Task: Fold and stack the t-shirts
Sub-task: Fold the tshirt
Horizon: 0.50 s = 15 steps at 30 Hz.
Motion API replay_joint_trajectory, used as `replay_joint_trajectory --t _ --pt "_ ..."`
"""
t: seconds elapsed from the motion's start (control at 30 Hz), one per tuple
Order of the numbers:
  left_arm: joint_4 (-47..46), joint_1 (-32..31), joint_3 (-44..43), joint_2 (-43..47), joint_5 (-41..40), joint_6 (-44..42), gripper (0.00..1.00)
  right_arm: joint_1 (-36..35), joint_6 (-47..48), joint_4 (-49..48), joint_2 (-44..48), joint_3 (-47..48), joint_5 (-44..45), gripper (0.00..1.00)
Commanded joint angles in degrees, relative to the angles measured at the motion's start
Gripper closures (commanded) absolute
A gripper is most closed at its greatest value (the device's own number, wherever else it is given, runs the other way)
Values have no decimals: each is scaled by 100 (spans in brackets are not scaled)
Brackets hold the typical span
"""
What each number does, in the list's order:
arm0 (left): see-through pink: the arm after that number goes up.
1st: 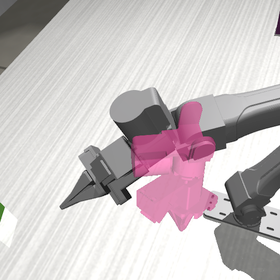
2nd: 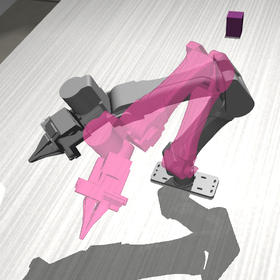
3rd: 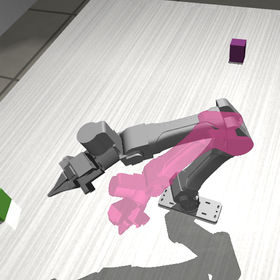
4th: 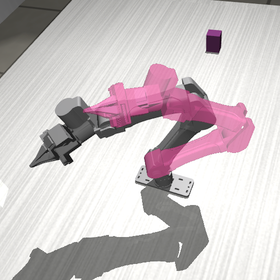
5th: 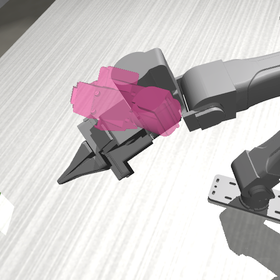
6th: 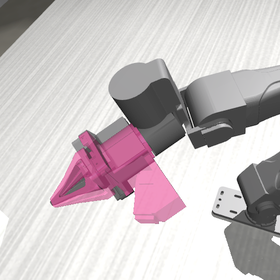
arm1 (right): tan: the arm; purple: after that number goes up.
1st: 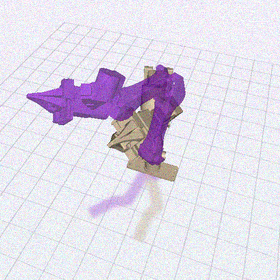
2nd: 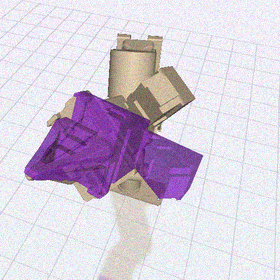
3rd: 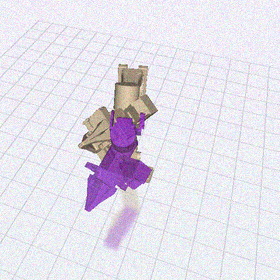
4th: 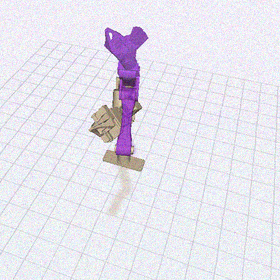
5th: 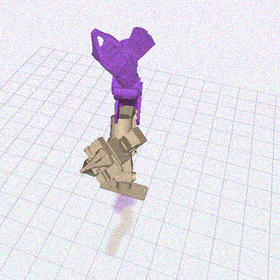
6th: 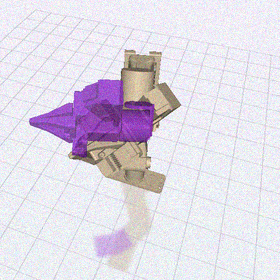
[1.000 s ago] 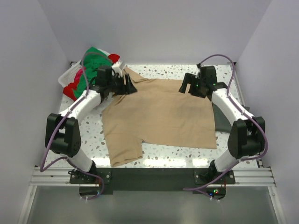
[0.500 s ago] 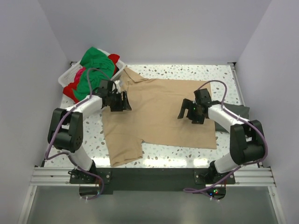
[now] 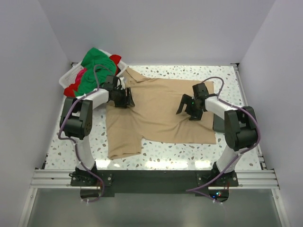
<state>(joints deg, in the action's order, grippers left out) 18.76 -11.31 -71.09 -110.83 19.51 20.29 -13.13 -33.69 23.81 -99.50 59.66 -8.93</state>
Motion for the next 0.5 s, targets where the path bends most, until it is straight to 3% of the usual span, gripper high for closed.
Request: replay_joint_trajectory --t 0.0,0.47 --pt "13 68 -291 -624 -237 -263 36 -6 -181 176 -604 168 -47 7" --pt "128 15 -2154 -1583 -298 -263 36 3 372 1134 -1519 1996 75 7"
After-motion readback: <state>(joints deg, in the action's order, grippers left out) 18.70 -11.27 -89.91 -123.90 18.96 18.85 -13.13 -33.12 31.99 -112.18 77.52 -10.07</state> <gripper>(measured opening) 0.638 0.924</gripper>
